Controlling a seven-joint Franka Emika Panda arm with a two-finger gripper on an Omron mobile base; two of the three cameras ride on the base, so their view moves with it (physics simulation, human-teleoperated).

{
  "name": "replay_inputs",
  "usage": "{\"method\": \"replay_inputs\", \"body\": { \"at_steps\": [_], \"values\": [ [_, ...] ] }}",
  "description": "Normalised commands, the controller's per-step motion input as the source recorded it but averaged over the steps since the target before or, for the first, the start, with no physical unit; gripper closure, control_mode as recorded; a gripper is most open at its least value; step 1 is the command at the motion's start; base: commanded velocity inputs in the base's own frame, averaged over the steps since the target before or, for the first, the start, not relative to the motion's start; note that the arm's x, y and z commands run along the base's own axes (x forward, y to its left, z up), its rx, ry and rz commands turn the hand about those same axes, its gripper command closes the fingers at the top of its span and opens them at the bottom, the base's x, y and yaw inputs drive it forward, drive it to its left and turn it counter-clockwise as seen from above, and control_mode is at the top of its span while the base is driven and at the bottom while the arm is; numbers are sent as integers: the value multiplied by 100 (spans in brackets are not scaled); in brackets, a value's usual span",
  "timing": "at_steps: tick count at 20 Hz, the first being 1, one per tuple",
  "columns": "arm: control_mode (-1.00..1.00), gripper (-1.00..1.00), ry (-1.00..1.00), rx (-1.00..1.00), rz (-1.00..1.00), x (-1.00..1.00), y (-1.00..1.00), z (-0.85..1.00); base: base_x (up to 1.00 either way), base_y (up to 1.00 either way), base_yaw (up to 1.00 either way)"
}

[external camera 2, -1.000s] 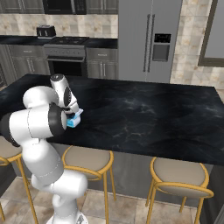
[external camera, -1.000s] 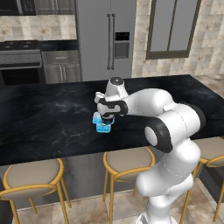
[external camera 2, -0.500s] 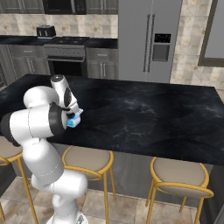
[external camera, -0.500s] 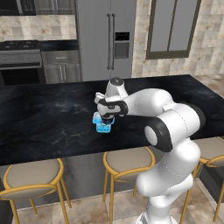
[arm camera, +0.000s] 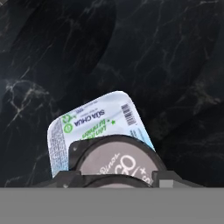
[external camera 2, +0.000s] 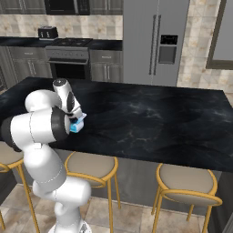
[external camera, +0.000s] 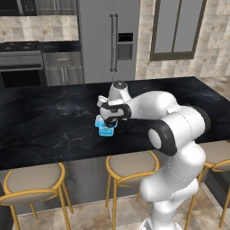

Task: Stack the yogurt containers by placing the smaller containers on top of the larger containers.

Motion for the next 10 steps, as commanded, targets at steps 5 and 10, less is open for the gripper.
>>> {"method": "replay_inputs", "body": {
  "at_steps": [5, 10],
  "values": [
    [-100, 100, 0, 0, 0, 0, 0, 0, 0, 0, 0],
    [-100, -100, 0, 0, 0, 0, 0, 0, 0, 0, 0]
  ]
}}
